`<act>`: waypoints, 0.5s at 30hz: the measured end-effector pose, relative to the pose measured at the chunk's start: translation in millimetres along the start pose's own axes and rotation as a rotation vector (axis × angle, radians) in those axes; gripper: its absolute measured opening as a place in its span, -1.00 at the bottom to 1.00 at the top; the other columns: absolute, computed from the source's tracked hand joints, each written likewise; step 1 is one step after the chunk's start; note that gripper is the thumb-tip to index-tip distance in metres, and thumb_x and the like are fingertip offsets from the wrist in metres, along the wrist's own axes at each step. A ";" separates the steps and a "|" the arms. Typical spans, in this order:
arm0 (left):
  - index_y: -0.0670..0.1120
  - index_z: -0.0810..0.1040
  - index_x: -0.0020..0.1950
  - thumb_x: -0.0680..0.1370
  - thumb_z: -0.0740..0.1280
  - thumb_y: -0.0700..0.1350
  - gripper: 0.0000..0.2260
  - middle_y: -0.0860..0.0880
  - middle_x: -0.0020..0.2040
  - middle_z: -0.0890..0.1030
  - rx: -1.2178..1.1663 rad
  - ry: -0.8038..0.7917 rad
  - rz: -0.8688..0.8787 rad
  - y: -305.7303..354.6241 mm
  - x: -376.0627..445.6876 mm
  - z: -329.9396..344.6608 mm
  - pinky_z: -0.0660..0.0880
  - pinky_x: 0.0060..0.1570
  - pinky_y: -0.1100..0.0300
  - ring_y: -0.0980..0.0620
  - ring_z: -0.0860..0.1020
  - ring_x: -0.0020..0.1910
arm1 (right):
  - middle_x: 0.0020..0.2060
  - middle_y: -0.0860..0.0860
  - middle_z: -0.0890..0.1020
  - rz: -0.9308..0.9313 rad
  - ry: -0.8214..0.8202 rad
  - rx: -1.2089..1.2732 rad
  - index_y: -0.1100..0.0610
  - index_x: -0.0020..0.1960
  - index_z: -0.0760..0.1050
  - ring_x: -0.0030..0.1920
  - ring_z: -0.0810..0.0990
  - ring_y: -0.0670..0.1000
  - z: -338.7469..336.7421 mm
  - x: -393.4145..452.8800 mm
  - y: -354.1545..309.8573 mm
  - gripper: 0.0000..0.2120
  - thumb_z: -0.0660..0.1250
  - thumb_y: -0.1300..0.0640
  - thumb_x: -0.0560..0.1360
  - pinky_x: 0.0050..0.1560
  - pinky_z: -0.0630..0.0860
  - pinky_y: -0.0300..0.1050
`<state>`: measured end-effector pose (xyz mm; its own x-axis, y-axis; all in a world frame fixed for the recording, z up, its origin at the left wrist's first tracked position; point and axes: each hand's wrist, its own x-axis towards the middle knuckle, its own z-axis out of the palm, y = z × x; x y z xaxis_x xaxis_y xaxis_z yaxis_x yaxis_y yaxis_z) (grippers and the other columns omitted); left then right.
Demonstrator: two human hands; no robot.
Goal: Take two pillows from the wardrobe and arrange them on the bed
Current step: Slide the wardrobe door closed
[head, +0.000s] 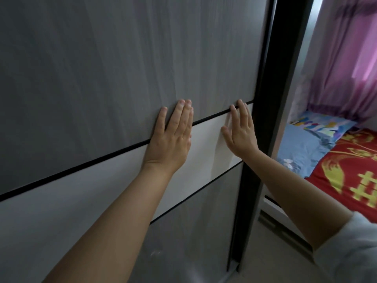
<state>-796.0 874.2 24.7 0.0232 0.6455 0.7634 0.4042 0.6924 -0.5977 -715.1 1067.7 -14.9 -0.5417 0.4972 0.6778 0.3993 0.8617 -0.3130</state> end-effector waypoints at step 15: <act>-0.20 0.31 0.32 0.50 0.08 -0.03 -0.56 -0.04 0.27 0.58 0.063 0.116 -0.031 99.7 80.5 28.8 0.21 0.25 -0.08 -0.01 0.30 0.30 | 0.24 0.60 0.27 -0.116 0.140 0.220 0.57 0.25 0.30 0.26 0.18 0.62 14.8 61.1 112.1 -0.36 0.01 0.05 0.41 0.24 0.10 0.53</act>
<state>-780.2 1004.5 19.5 0.1189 0.5842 0.8028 0.3482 0.7327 -0.5848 -714.4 1196.2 -18.5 -0.4612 0.3879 0.7980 0.1619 0.9211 -0.3542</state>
